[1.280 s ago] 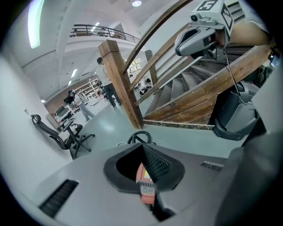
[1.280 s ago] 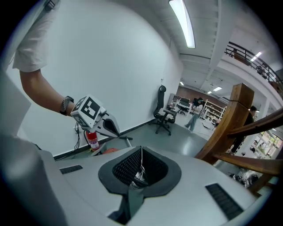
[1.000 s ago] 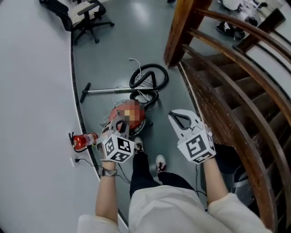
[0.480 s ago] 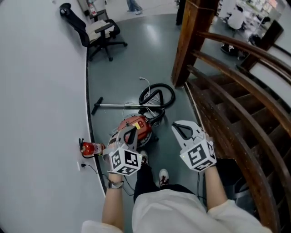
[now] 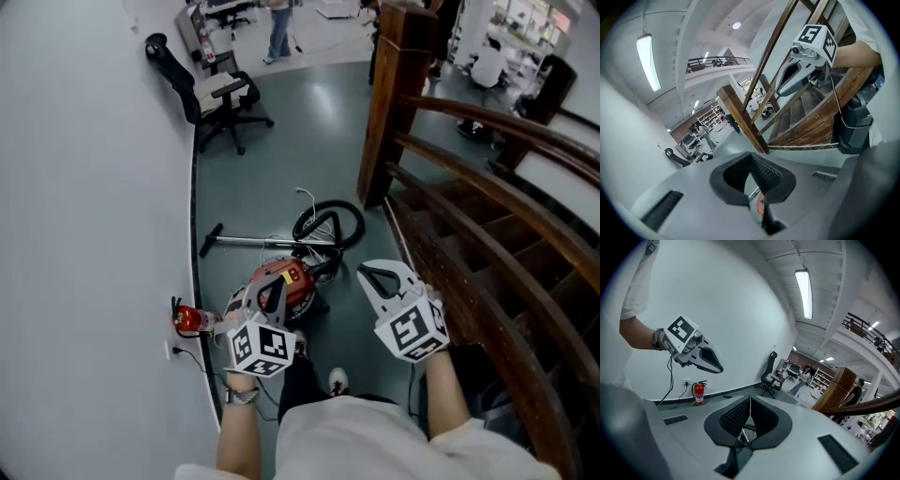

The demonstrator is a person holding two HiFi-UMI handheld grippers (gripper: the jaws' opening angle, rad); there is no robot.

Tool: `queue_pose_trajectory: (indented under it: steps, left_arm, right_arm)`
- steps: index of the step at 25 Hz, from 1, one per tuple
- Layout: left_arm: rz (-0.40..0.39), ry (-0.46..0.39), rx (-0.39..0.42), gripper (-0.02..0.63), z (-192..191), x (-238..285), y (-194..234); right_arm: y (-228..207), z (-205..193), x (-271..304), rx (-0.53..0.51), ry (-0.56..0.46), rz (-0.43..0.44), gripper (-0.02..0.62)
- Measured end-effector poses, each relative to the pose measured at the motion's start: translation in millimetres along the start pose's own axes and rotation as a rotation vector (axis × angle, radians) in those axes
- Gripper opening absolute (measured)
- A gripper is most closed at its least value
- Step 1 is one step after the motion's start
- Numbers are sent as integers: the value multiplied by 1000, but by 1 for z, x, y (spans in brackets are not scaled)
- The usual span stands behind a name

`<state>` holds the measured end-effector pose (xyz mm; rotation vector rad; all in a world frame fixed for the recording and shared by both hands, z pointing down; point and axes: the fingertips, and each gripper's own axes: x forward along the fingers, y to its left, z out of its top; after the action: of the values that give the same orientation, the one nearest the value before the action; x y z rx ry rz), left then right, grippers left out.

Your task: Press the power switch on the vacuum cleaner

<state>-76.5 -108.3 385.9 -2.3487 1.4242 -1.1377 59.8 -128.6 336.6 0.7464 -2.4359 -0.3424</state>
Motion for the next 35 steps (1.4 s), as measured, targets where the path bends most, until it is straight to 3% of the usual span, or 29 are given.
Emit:
queue_pose_trajectory:
  steps: [16, 29, 35]
  left_arm:
    - [54, -11, 55, 2, 37, -68, -22]
    - [76, -65, 89, 2, 65, -115, -5]
    - [89, -80, 112, 2, 62, -143, 12]
  right_arm:
    - [15, 53, -52, -85, -116, -36, 29]
    - [17, 99, -75, -136, -138, -47, 29]
    - [44, 128, -72, -169, -155, -15, 29]
